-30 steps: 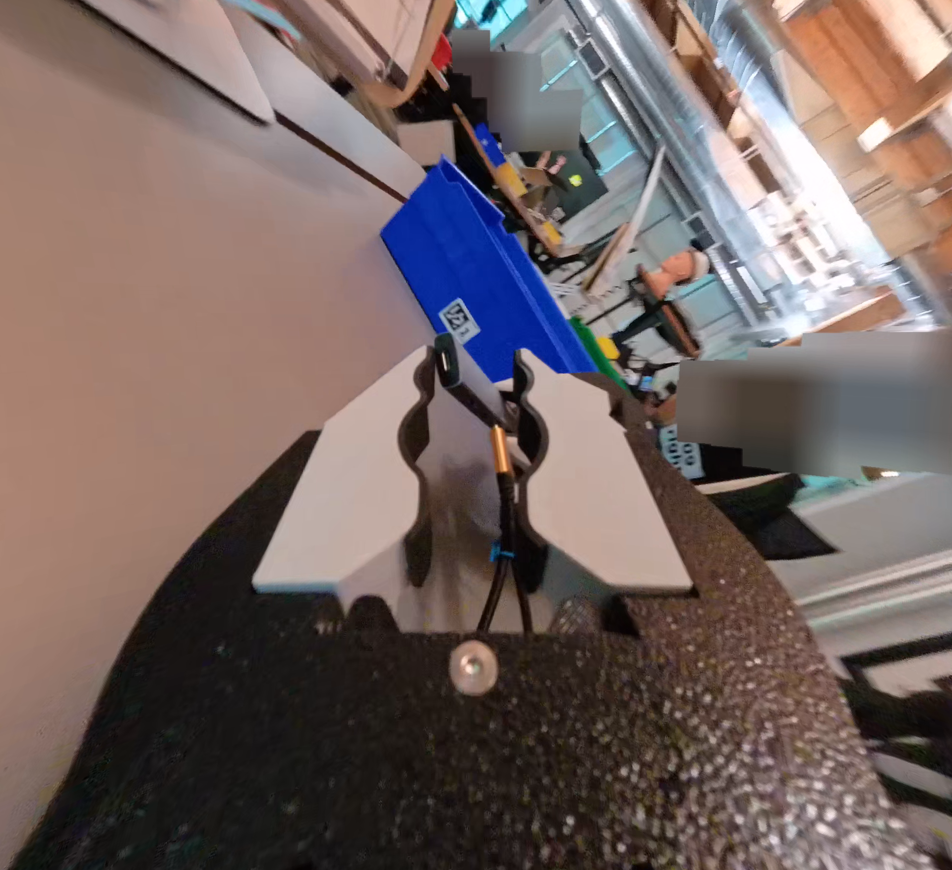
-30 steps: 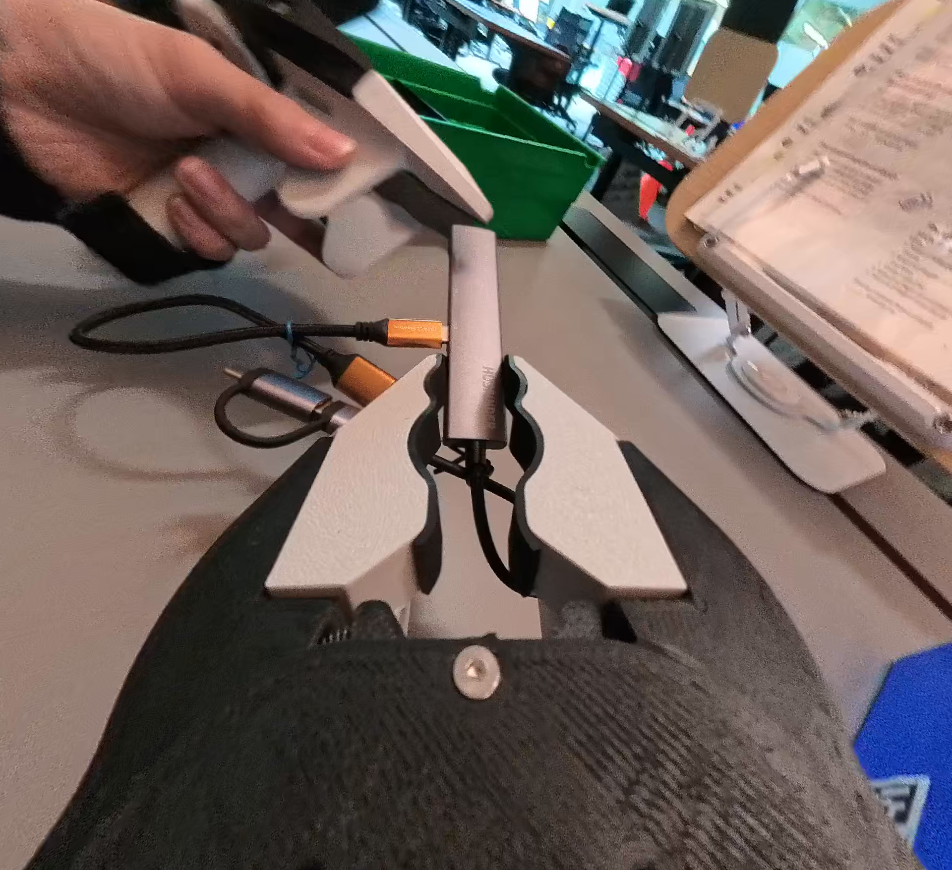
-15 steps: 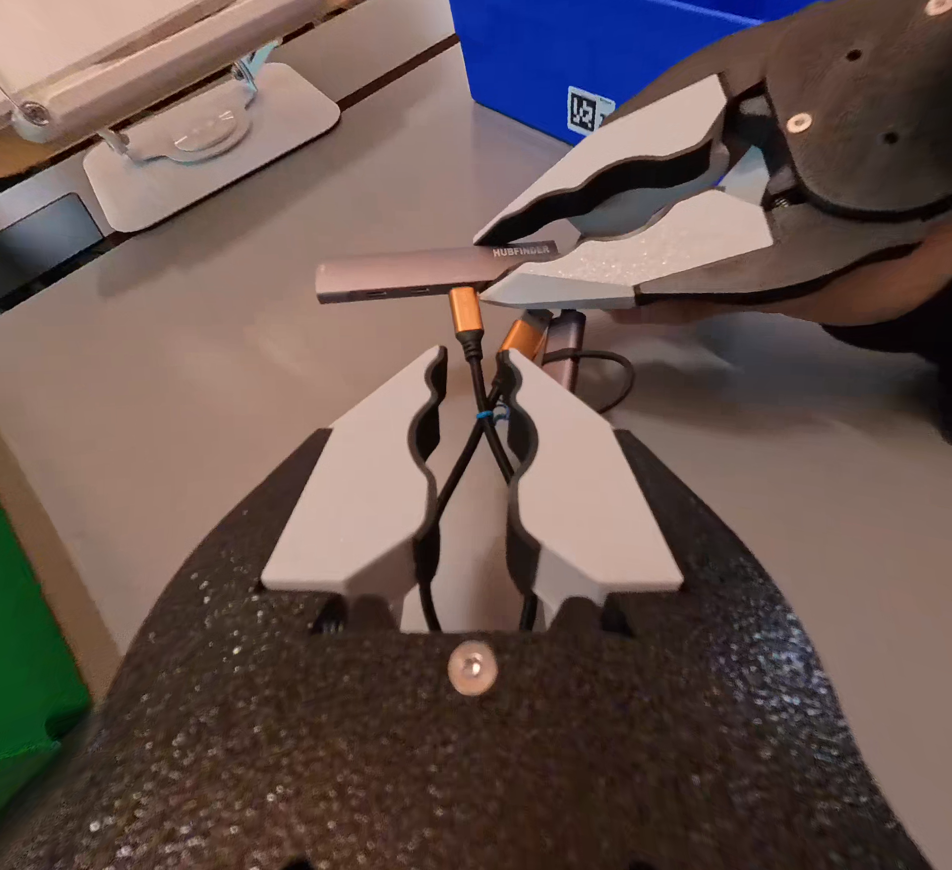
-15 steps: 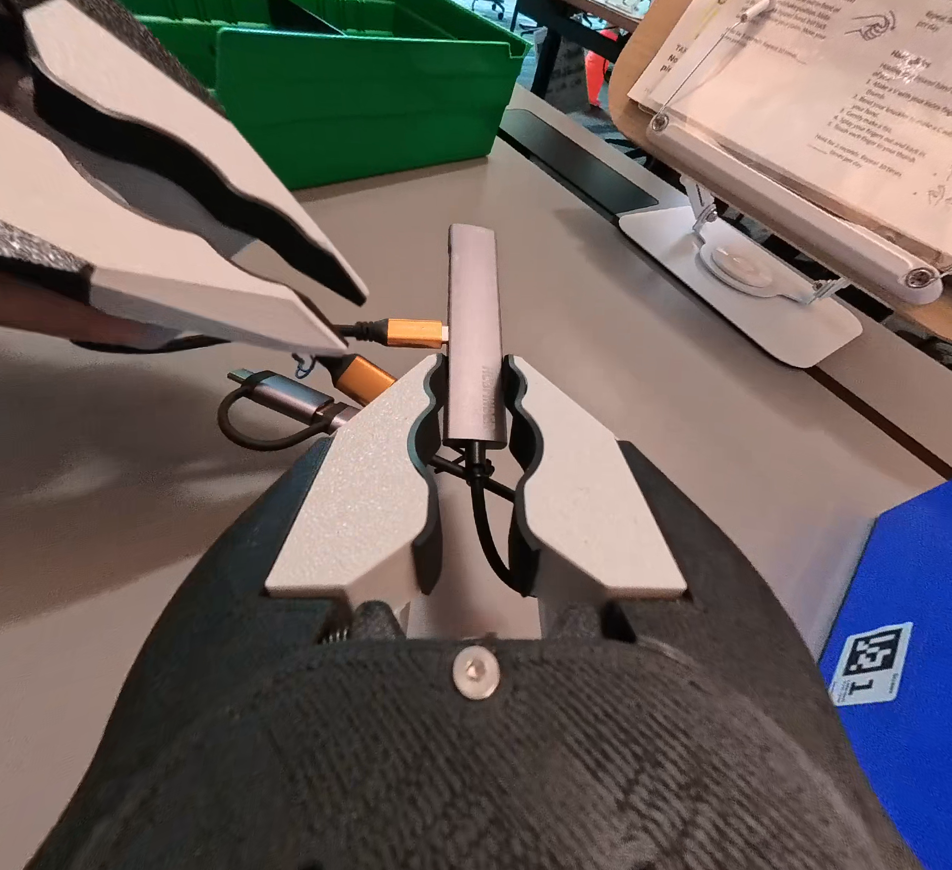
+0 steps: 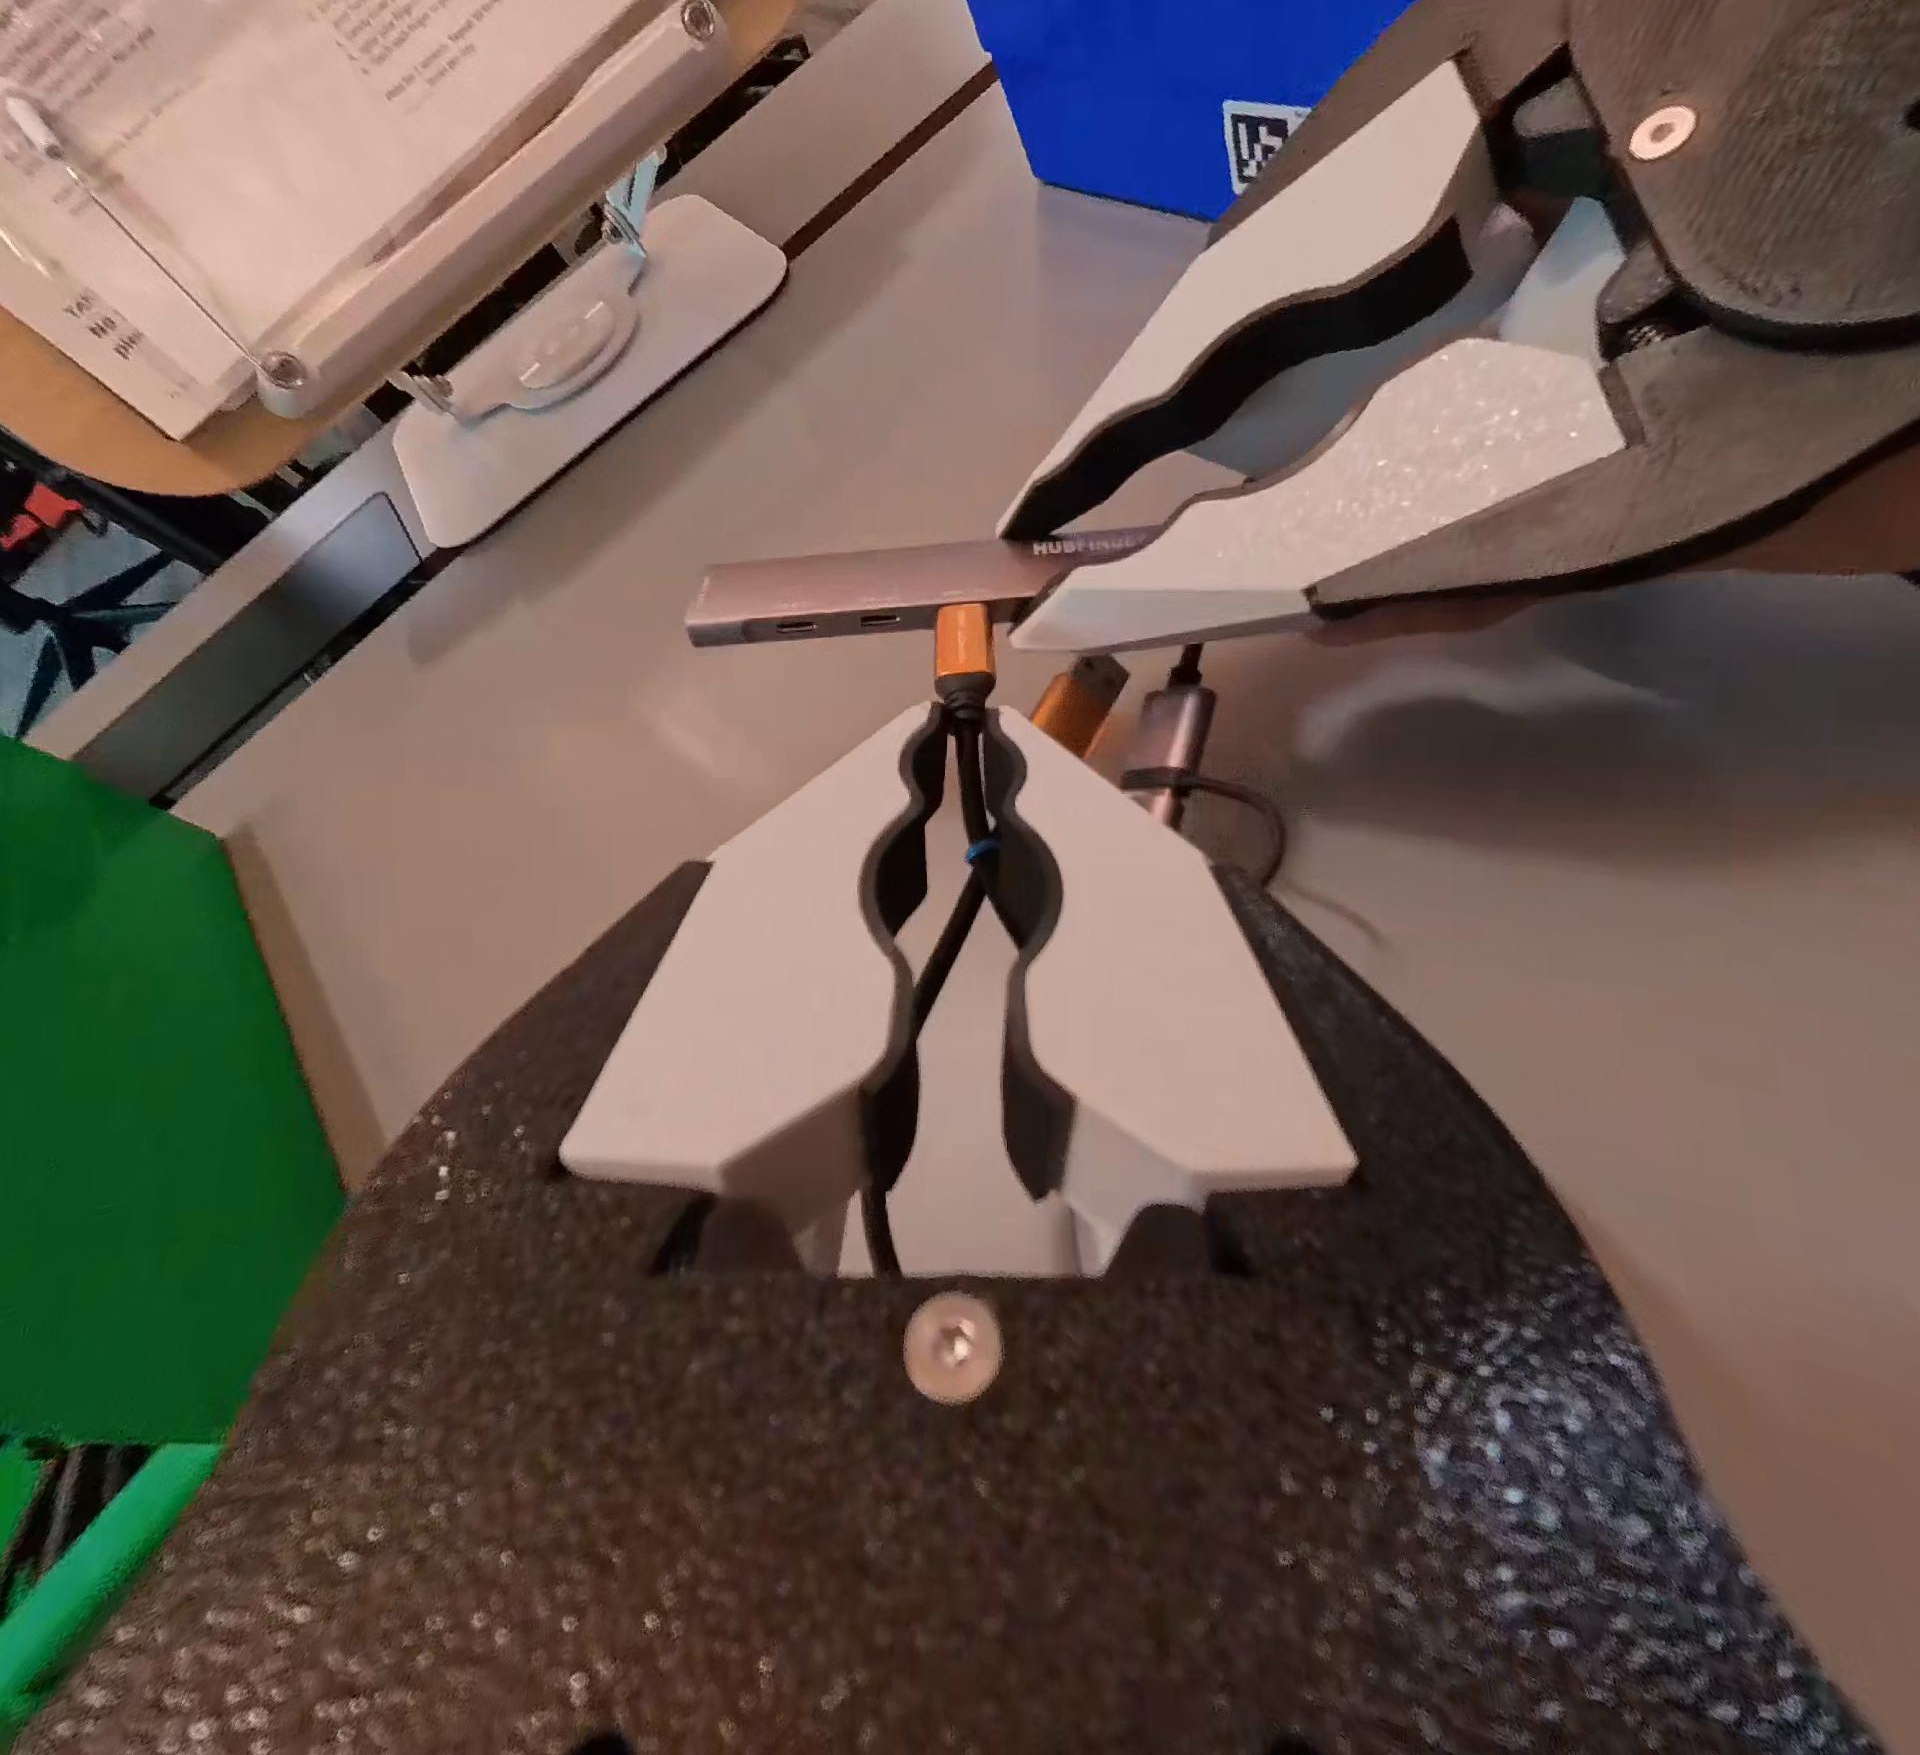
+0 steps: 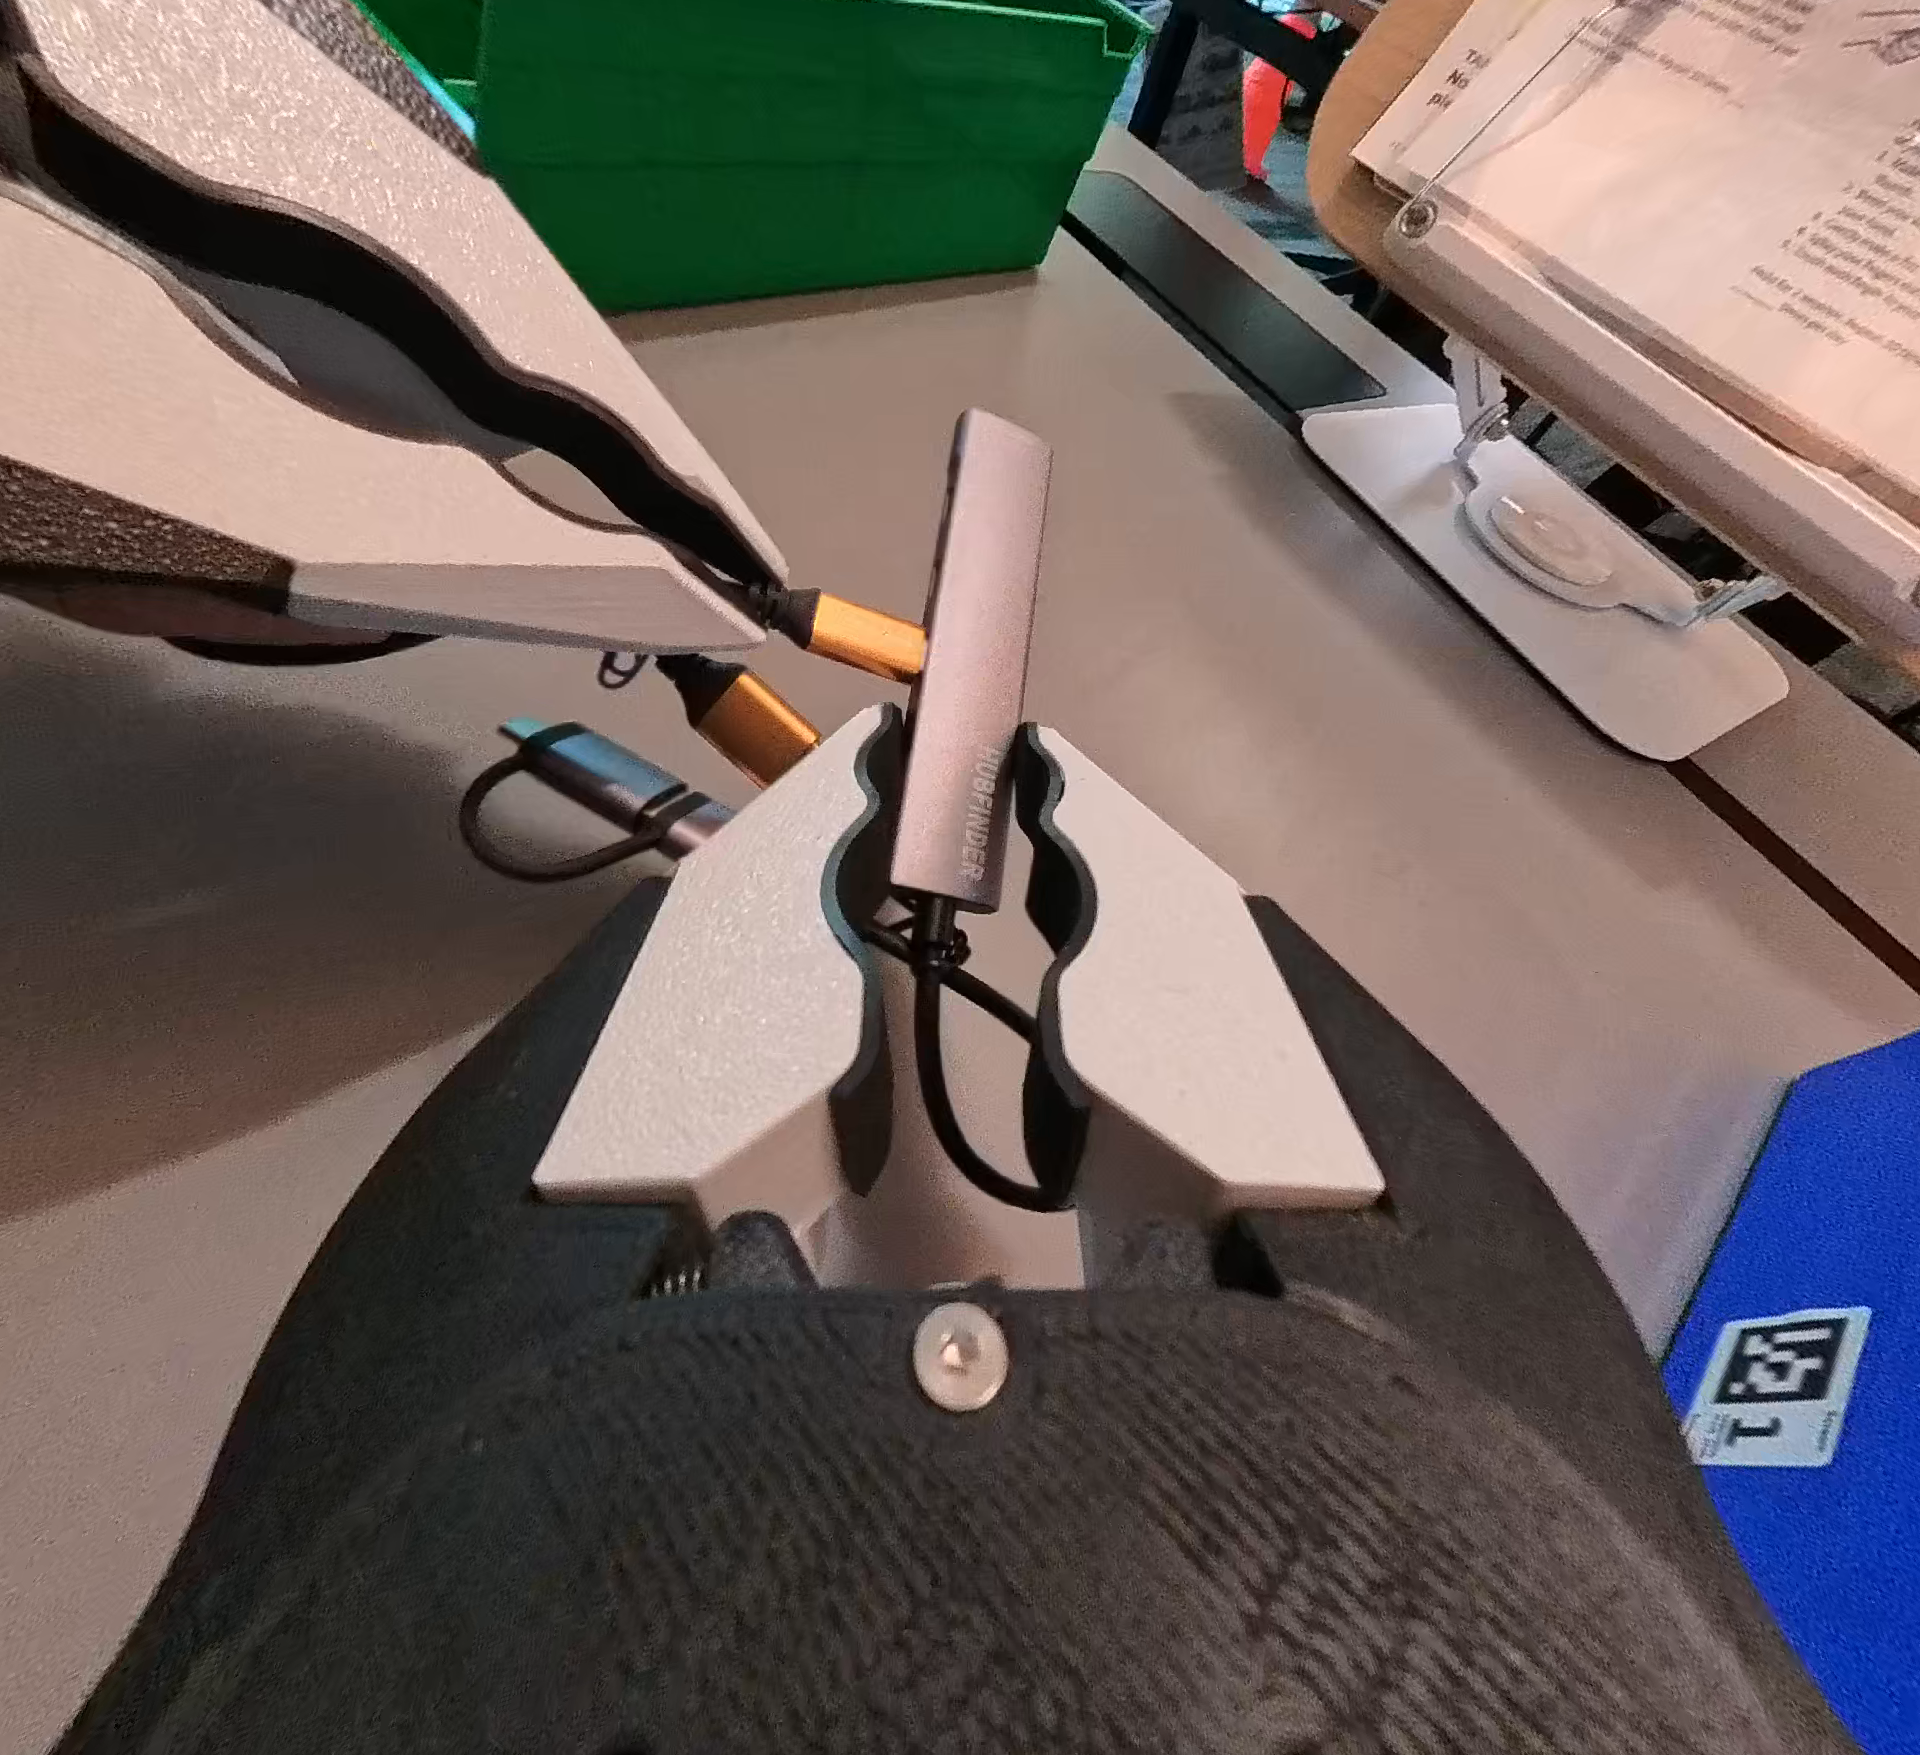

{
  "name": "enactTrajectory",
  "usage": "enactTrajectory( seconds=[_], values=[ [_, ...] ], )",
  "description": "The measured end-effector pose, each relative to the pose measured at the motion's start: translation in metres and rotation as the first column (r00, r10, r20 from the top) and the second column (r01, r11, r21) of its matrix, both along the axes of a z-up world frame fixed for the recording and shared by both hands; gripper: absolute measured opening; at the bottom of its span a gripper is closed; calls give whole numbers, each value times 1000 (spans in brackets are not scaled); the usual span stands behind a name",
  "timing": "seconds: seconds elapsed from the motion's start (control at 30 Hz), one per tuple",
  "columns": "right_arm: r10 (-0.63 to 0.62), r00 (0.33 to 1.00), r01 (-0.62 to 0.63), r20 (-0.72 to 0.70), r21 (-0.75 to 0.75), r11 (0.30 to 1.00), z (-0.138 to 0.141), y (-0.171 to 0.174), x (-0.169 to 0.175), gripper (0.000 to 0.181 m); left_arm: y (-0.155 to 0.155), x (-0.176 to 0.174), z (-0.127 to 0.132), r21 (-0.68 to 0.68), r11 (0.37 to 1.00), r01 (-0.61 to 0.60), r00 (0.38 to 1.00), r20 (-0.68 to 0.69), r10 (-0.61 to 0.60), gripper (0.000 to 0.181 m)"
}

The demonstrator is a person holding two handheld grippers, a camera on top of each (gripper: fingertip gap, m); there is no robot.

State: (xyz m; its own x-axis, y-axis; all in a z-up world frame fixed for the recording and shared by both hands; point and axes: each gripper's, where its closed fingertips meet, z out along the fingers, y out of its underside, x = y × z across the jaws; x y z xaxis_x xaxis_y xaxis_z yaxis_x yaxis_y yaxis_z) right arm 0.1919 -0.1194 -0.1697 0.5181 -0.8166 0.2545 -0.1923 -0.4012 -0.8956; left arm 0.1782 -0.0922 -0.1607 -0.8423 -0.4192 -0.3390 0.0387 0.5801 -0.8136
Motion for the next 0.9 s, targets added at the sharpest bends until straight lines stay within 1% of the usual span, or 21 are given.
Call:
enactTrajectory(
  seconds=[0.03,0.1,0.17,0.23,0.3,0.37,0.43,0.47,0.5,0.57,0.6,0.63,0.67,0.7,0.73,0.8,0.87,0.9],
  values=[
    [-7,1000,7,8,12,1000,3,0,0,20,1,0,1,20,1000,1,1000,11,-1,4],
    [-4,1000,3,11,35,999,4,1,1,20,1,2,5,23,1000,-1,1000,28,0,4],
    [-15,1000,13,28,56,998,8,-1,2,20,1,1,6,20,1000,7,1000,17,-7,4],
    [-33,998,30,52,62,998,13,-5,2,20,-1,2,5,-6,1000,19,1000,11,-19,4],
    [-27,999,25,28,74,997,10,-7,1,20,-2,-2,2,-20,999,40,999,-26,-40,5],
    [-55,998,53,24,87,995,10,-14,3,20,2,-1,8,-64,997,37,998,-52,-40,14],
    [-84,996,81,29,101,992,11,-24,5,20,18,6,26,-133,991,5,998,-64,-13,19],
    [-92,995,89,26,120,989,13,-27,5,20,31,15,38,-168,985,-34,998,-65,23,19],
    [-97,995,93,25,140,986,14,-29,5,20,49,27,50,-192,978,-86,995,-63,75,19],
    [-97,995,92,25,167,982,17,-30,5,20,98,62,69,-199,953,-229,974,-40,225,19],
    [-94,995,89,24,171,981,17,-29,5,20,127,82,74,-182,933,-312,950,-29,312,19],
    [-92,996,87,21,169,982,16,-29,5,20,157,101,74,-140,908,-394,919,-43,392,22],
    [-93,995,88,21,162,983,16,-28,5,20,185,117,66,-74,880,-469,882,-89,463,26],
    [-90,996,86,21,152,985,15,-27,5,20,213,130,59,-21,840,-543,833,-146,534,30],
    [-85,996,81,20,144,986,14,-25,5,20,237,143,51,5,798,-603,780,-205,591,33],
    [-80,997,76,24,136,988,14,-23,4,20,272,160,33,14,730,-683,674,-373,638,41],
    [-73,997,70,18,134,989,12,-22,4,20,290,169,15,1,686,-728,576,-542,612,48],
    [-72,997,69,17,133,989,12,-22,4,20,294,172,8,-11,675,-738,543,-603,585,48]
  ],
)
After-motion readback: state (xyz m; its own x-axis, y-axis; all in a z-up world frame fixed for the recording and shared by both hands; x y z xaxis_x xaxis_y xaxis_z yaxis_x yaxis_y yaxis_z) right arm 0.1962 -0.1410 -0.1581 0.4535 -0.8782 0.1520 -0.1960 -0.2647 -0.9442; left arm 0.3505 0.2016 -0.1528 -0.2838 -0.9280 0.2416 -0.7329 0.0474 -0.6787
